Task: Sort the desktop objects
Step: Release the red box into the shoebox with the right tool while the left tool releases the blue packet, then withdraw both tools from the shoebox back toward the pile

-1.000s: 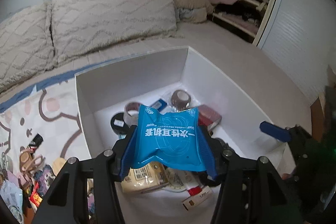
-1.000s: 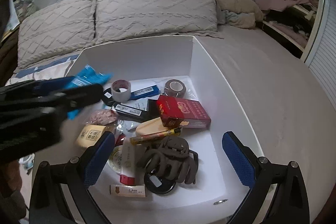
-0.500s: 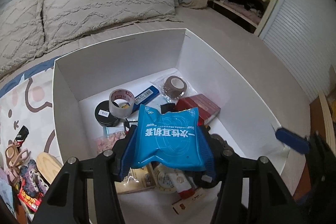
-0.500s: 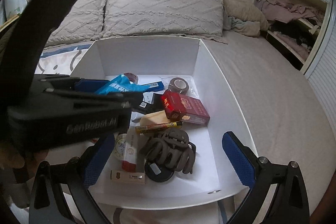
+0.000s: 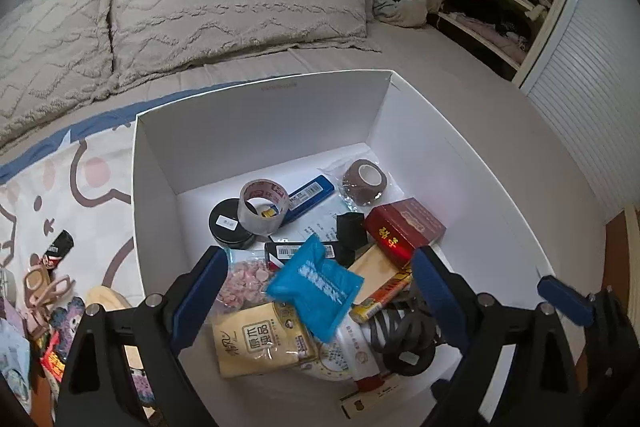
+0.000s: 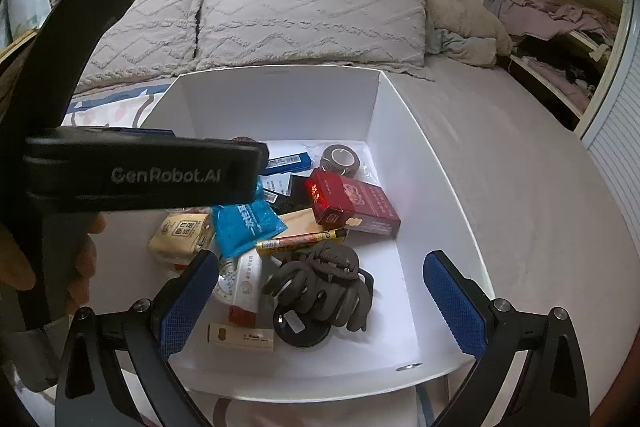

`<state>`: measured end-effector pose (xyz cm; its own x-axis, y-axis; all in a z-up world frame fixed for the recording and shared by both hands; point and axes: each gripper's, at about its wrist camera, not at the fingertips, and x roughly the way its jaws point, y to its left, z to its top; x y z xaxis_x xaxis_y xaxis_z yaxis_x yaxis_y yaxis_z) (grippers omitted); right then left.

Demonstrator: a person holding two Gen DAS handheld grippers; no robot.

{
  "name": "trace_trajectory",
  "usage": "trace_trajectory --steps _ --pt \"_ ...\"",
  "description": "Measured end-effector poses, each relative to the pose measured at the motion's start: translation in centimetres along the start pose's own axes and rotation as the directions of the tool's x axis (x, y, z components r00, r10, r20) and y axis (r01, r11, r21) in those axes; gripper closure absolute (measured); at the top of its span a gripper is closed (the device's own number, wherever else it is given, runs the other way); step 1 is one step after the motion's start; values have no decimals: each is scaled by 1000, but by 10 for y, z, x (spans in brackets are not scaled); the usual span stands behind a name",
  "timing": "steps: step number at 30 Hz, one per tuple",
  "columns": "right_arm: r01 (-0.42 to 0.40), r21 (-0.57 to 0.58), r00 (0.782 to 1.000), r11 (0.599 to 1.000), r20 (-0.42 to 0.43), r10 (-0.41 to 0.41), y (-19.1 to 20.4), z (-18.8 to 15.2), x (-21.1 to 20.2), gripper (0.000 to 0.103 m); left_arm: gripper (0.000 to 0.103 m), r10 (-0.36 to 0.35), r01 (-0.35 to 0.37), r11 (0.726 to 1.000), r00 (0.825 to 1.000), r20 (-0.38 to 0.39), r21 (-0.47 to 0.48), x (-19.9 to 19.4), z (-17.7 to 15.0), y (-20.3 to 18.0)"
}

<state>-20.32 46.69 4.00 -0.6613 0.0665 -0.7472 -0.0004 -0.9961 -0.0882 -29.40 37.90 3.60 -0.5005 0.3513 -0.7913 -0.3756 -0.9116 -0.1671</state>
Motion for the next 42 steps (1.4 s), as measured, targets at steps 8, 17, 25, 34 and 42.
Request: trace_trajectory --steps 8,17,25,34,42 --pt "7 17 1000 1000 -1 -7 -4 -2 -1 1 9 39 -40 998 999 19 54 -5 -3 -3" --pt "52 54 998 997 13 -53 -10 1 -2 1 9 57 -59 997 998 30 45 -8 -8 8" --pt "83 111 995 990 53 -90 -19 4 -9 1 0 69 -73 996 995 71 55 -24 -11 11" --pt "116 139 990 983 61 -125 -25 3 -13 0 0 77 -83 995 992 103 54 -40 -16 16" --pt "136 113 987 984 65 -144 -15 0 -16 0 0 67 -76 995 989 129 68 -57 -31 20"
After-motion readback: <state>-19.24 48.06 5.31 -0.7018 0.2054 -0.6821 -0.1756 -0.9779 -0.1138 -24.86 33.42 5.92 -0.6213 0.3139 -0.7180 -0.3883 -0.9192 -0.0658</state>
